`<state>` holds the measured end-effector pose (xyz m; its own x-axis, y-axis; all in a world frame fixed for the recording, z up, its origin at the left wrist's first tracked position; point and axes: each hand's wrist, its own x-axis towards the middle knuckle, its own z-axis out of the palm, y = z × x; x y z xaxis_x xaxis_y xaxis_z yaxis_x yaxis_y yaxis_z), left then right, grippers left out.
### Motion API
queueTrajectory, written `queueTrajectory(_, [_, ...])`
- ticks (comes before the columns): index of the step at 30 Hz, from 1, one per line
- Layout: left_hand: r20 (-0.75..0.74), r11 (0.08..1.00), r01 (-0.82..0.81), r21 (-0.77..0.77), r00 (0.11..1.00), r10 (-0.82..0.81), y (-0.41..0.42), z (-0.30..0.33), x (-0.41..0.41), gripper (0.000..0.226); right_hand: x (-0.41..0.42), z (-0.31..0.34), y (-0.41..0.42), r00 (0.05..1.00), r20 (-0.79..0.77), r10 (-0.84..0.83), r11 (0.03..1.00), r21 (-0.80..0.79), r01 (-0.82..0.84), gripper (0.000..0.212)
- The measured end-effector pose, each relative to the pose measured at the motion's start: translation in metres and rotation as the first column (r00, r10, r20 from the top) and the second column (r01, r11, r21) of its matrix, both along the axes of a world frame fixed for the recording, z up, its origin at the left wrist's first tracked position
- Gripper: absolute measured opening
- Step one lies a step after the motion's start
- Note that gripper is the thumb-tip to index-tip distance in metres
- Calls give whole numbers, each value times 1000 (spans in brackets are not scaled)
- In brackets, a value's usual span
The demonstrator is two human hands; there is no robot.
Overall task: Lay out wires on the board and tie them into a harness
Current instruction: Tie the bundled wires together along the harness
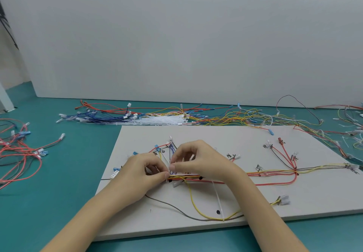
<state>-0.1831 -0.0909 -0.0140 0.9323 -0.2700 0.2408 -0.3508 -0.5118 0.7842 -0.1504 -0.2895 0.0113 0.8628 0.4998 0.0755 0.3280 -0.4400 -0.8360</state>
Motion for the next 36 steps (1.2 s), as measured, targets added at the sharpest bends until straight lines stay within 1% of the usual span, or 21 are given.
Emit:
queueTrajectory(4, [6,1000,-5,-12,1000,5,1,-1,0,15,0,-2,6,1000,-8,21,997,72,-20,5])
queueTrajectory(7, [6,1000,-14,-27,1000,14,1,-3,1,16,-1,-5,10,999,-8,35,996,87,-34,6])
queueTrajectory(10, [7,999,-23,-34,1000,24,0,-3,1,17,-1,-6,12,999,-24,46,994,100,-43,3])
queueTrajectory(15, [63,1000,-9,17,998,8,1,-2,0,22,-2,-5,14,995,-58,76,990,126,-68,18])
queueTrajectory(19, [102,998,0,55,995,-6,1,0,-2,24,-1,-5,14,996,-65,61,978,201,-46,14])
queueTrajectory(24, [113,999,-4,51,994,-2,0,0,-3,25,0,-7,14,991,-107,80,961,272,-48,11])
queueTrajectory(27, [113,999,-17,36,994,13,0,-1,-3,24,0,-8,13,992,-102,70,967,253,-42,4])
queueTrajectory(30, [93,1000,-11,7,996,10,2,-2,-2,24,0,-12,14,993,-95,71,975,217,-49,10])
queueTrajectory(34, [-5,998,27,-60,1000,-27,6,2,-1,18,1,-14,15,995,-96,38,976,216,-16,15])
queueTrajectory(36, [-4,997,33,-65,999,-34,6,3,0,17,0,-13,15,995,-99,29,977,214,-8,15])
